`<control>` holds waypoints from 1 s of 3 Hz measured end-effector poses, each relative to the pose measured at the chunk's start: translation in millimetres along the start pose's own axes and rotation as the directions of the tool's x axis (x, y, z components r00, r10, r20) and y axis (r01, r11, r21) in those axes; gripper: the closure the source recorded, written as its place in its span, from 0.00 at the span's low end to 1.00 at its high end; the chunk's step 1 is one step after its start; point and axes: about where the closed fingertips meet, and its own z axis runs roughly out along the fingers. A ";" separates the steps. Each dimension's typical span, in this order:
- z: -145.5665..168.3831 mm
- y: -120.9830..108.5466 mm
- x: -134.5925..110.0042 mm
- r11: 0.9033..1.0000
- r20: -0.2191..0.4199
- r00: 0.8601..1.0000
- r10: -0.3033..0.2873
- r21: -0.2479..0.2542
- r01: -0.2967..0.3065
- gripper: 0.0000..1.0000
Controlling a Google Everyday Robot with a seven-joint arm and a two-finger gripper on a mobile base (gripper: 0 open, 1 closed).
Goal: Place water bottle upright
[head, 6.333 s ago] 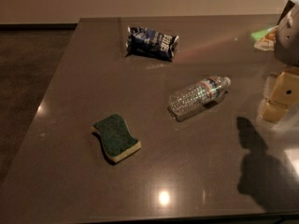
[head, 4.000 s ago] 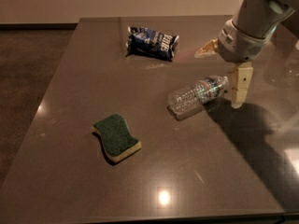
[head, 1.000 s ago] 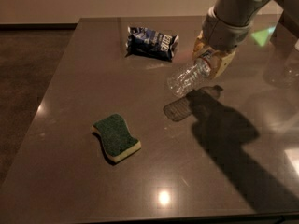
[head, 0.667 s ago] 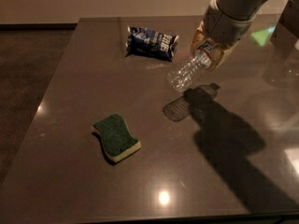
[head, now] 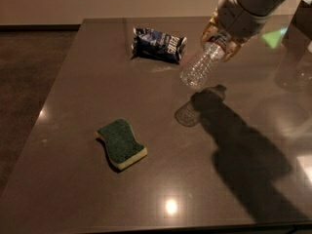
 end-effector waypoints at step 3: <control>-7.5 -8.5 3.3 0.996 -0.074 0.996 -0.049 0.069 0.054 1.00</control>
Offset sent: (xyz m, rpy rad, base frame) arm -0.0010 0.0000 0.0084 -0.0182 -0.0798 0.0218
